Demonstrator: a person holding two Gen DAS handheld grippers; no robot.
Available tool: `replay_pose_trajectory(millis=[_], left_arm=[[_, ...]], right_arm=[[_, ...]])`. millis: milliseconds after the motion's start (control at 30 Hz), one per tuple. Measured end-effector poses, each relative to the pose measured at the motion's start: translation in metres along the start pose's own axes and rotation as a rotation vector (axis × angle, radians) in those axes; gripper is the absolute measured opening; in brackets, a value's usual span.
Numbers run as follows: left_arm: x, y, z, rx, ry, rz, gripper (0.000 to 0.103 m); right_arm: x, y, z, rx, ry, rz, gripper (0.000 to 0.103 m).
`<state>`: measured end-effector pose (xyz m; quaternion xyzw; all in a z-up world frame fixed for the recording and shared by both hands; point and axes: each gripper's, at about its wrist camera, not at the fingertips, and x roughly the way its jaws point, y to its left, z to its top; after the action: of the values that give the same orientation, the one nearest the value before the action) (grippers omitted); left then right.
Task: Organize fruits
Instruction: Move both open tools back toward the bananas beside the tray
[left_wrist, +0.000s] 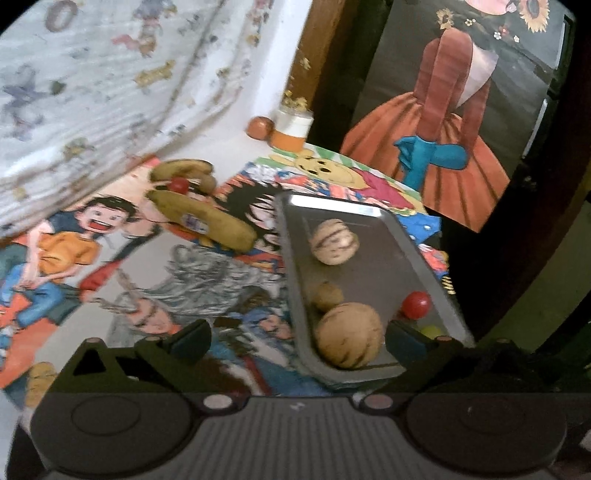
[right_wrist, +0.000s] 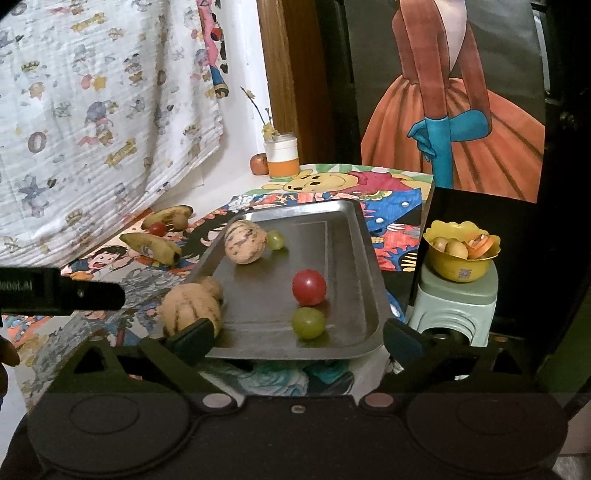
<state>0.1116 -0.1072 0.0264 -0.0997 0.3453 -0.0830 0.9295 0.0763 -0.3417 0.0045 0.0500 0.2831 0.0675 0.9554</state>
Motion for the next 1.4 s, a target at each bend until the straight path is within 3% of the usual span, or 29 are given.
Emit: replay_pose_trajectory(millis=[267,400,600,1033,1400], left_arm=[[-0.027,0.022,-0.019,0.013,-0.010,0.062,0.103],[-0.035,0.033,-0.027,0.010,0.028,0.123,0.103],[-0.044,0.050,-0.037,-0.017,0.060,0.152,0.103],[-0.053,0.078,-0.041,-0.070,0.108,0.190,0.103],[-0.048,0.115,-0.033,-0.160,0.116,0.239,0.103]], right_arm=[[-0.019,0.023,-0.005,-0.032,0.039,-0.012,0.102],[-0.023,0.030,-0.010,-0.040,0.094,-0.028,0.102],[-0.027,0.040,-0.021,-0.031,0.158,-0.009,0.102],[-0.026,0.087,-0.019,-0.190,0.197,0.056,0.102],[-0.006,0.116,-0.002,-0.249,0.211,0.122,0.102]])
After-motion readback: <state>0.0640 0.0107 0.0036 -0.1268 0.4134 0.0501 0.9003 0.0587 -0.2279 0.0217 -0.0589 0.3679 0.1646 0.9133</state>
